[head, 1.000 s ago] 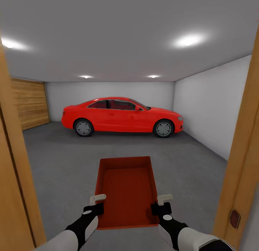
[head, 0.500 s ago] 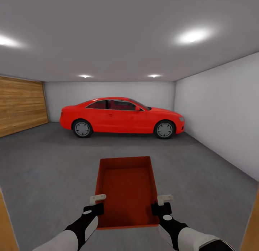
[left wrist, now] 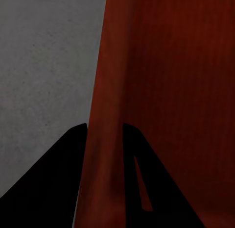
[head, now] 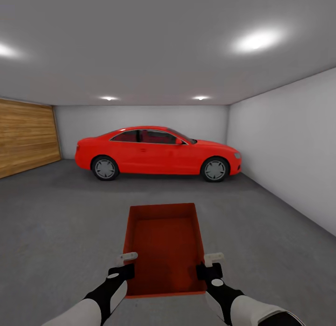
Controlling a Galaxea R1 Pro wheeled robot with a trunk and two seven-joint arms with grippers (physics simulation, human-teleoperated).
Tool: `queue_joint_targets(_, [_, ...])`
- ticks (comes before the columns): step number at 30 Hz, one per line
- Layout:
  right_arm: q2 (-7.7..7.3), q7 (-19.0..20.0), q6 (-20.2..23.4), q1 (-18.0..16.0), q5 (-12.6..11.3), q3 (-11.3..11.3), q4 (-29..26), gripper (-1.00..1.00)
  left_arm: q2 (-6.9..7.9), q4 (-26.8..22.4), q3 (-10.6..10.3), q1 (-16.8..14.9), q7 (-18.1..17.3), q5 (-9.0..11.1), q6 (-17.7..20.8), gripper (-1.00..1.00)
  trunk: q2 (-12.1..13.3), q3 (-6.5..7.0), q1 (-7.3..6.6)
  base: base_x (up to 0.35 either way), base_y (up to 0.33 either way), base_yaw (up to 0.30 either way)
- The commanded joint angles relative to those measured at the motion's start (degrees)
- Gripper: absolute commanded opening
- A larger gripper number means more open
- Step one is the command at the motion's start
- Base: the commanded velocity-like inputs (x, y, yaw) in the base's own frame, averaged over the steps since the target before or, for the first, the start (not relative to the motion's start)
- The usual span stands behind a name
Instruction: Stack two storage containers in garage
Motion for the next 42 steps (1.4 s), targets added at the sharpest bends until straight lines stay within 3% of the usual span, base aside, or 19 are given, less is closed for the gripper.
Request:
queue_joint_targets(1, [-0.02, -0.09, -0.38, -0.06, -1.39, -3.45, 0.15, -1.0, 0.46, -0.25, 1.61, -0.05, 0.44, -0.58, -0.06, -1.0, -0.07, -0.09, 0.05, 0.321, 0.0, 0.0])
queue_joint_targets(42, [-0.05, -0.09, -0.28, -0.07, -1.74, -3.48, 0.15, -1.0, 0.46, -0.25, 1.7, -0.05, 0.44, -0.58, -0.06, -1.0, -0.07, -0.09, 0.05, 0.321, 0.0, 0.0])
